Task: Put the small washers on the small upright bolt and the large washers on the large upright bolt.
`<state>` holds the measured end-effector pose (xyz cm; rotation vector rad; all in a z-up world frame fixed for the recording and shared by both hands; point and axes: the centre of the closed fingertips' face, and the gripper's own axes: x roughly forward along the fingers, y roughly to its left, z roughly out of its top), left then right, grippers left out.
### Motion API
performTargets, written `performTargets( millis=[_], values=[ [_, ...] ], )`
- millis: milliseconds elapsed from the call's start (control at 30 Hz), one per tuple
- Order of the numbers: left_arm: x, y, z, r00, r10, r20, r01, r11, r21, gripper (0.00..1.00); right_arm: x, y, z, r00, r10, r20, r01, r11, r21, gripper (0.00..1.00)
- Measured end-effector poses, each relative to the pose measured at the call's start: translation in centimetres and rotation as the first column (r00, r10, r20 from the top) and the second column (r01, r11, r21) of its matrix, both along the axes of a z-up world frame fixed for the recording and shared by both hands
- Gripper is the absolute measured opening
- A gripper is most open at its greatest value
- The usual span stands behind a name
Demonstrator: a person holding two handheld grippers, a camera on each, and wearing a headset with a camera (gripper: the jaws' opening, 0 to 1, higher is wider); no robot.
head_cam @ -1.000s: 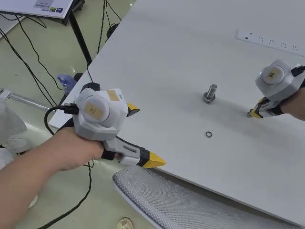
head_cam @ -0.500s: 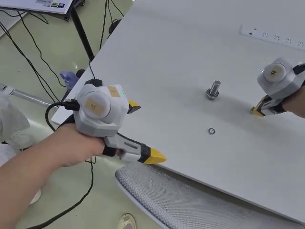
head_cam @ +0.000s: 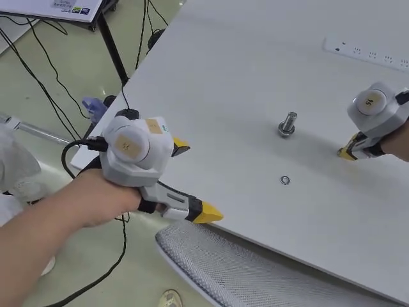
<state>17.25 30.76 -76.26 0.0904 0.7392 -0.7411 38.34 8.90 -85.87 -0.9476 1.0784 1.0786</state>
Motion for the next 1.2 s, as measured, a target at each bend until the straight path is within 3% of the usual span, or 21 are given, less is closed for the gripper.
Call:
performTargets(
  millis=[333, 767, 1200],
  values=[
    [-0.1, -0.2, 0.0, 1.0, -0.006, -0.003, 0.006, 1.0, 0.003, 0.89, 0.4, -0.1, 0.4, 1.0, -0.002, 0.003, 0.002, 1.0, 0.013, 0.21],
    [0.0, 0.2, 0.2, 1.0, -0.009, 0.005, 0.009, 1.0, 0.013, 0.89, 0.8, 0.2, 2.1, 1.0, 0.017, 0.0, -0.017, 1.0, 0.022, 0.24],
    [-0.3, -0.2, 0.8, 1.0, 0.001, 0.021, -0.001, 1.0, 0.007, 0.89, -0.8, 2.6, 3.8, 0.996, 0.088, 0.01, -0.088, 0.995, 0.05, 0.24]
  ],
)
